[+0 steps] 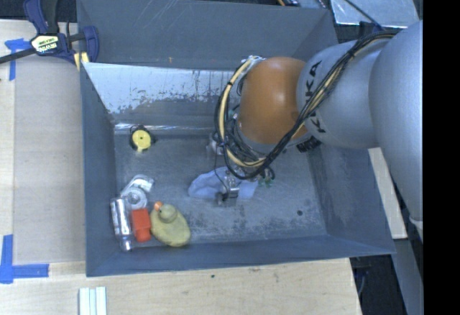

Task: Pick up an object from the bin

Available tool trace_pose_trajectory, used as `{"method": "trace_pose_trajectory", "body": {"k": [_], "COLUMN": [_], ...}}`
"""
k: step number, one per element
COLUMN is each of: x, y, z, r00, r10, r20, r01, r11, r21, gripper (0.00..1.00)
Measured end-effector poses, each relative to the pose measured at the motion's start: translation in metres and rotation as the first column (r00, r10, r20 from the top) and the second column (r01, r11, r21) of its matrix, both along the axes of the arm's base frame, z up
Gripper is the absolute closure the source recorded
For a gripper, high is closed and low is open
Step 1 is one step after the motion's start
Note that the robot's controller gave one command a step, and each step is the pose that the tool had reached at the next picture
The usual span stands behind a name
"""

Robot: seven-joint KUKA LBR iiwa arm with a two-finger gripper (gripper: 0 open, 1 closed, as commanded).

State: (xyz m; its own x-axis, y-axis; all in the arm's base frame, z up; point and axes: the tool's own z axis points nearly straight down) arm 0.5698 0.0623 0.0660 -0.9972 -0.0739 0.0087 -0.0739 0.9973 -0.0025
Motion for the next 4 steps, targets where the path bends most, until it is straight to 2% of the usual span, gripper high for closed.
{"method": "trace_pose_trajectory", "body": {"k": [1, 2, 3, 4], "x": [0.007, 0.001, -0.006, 0.004], "y": [-0.003, 0.000, -0.020, 0.000], "z": [0.073, 0.001, 0.005, 0.004], "r00": [1.000, 1.000, 1.000, 1.000], "r10": [-0.016, -0.002, -0.004, -0.002], "r20": [0.015, 0.004, 0.018, 0.014], "r01": [0.016, 0.002, 0.004, 0.002], "r11": [1.000, 1.000, 1.000, 1.000], "r21": [0.005, 0.001, 0.006, 0.003], "gripper": [0.00, 0.00, 0.00, 1.00]}}
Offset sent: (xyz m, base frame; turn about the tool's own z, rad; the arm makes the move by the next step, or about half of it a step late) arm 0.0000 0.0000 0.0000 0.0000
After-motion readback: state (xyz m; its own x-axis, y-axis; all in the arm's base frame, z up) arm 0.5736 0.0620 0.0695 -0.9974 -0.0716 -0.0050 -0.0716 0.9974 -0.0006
